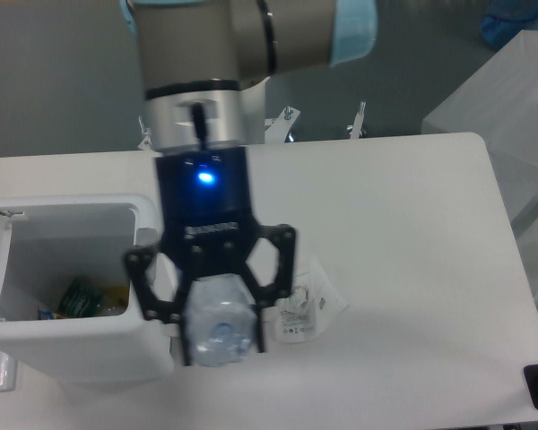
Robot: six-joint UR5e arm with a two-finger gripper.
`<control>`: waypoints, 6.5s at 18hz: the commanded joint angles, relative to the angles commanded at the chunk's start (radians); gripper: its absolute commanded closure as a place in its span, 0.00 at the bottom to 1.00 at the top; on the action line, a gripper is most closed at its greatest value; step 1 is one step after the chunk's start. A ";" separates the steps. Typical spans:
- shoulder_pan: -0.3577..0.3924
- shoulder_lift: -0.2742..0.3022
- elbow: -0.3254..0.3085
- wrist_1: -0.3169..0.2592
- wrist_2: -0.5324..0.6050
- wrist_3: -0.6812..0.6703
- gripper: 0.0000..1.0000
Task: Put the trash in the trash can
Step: 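Lift the bottle and carry it over the white trash bin, then lower the bottle into the bin and open the gripper, then move the open gripper back above the clear plastic packet, then lower the gripper onto the packet and pinch its edge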
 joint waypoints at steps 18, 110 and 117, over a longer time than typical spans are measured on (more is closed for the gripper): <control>-0.120 0.035 -0.133 0.000 0.009 -0.003 0.32; 0.345 -0.086 -0.667 -0.094 0.028 0.669 0.79; 0.345 -0.069 -0.643 -0.098 0.023 0.667 0.79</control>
